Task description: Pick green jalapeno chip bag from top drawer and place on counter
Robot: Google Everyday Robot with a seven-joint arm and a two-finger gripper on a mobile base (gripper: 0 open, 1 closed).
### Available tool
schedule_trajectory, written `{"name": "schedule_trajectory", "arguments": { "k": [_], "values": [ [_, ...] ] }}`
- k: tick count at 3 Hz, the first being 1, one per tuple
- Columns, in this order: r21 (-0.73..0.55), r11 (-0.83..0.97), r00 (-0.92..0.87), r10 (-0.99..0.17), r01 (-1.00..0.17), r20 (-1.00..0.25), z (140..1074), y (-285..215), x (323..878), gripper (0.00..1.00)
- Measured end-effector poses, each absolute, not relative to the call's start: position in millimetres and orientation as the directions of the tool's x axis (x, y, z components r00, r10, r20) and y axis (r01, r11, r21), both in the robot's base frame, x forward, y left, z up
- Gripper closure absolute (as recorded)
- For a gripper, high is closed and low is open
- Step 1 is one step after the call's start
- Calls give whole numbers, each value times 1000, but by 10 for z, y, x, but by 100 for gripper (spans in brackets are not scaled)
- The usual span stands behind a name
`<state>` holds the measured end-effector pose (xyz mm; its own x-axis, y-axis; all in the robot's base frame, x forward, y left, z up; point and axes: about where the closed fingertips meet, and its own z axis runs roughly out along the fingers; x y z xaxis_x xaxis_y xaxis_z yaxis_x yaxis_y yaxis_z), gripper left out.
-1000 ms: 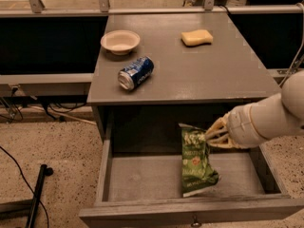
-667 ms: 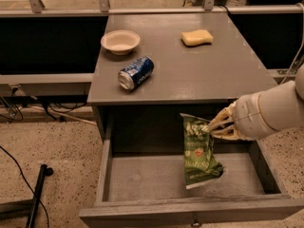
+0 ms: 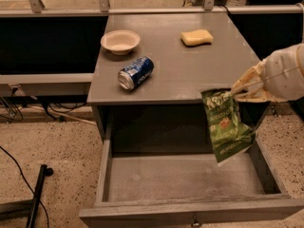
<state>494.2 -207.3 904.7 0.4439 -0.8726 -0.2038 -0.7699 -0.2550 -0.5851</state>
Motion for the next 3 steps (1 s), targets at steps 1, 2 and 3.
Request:
{"name": "schedule_trajectory", "arguments": {
  "k": [1,2,3],
  "values": [
    [-609,-252,447,-874,-752,-191,9225,-2090,4982,100],
    [-611,-248,446,-874,-752,-194,9232,-2079,5017,100],
    [-619,-238,438,-878,-748,-192,9306,-2066,5274,100]
  ]
}}
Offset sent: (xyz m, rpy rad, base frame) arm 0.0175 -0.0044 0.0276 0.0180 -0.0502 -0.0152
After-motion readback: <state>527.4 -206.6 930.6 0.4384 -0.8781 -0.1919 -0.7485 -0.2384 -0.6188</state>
